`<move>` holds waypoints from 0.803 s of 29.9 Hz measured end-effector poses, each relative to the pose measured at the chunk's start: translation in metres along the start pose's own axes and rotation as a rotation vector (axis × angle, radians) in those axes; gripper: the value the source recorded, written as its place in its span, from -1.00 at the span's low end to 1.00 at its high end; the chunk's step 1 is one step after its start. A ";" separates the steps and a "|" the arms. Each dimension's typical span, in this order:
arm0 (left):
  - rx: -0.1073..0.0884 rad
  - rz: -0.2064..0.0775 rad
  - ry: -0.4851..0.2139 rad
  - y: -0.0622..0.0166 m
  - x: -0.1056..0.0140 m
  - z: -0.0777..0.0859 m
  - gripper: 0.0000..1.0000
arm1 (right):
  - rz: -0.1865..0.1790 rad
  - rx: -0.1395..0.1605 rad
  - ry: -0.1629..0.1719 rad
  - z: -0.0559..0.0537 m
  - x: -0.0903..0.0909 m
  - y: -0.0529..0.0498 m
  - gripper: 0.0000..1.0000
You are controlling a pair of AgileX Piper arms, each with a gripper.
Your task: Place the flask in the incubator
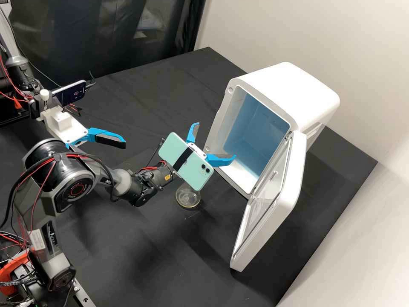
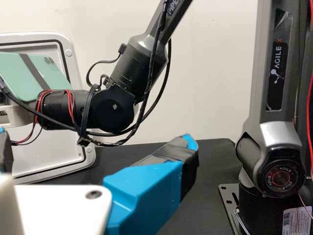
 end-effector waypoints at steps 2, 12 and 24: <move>0.000 0.000 0.000 0.0000 0.000 0.000 1.00 | 0.000 0.000 0.000 0.000 0.000 0.000 1.00; 0.000 -0.004 0.001 -0.0011 0.000 0.000 1.00 | 0.000 0.000 0.000 0.000 0.000 0.000 1.00; -0.017 -0.030 0.078 -0.0099 0.000 -0.025 1.00 | 0.000 0.000 0.000 0.000 0.000 0.000 1.00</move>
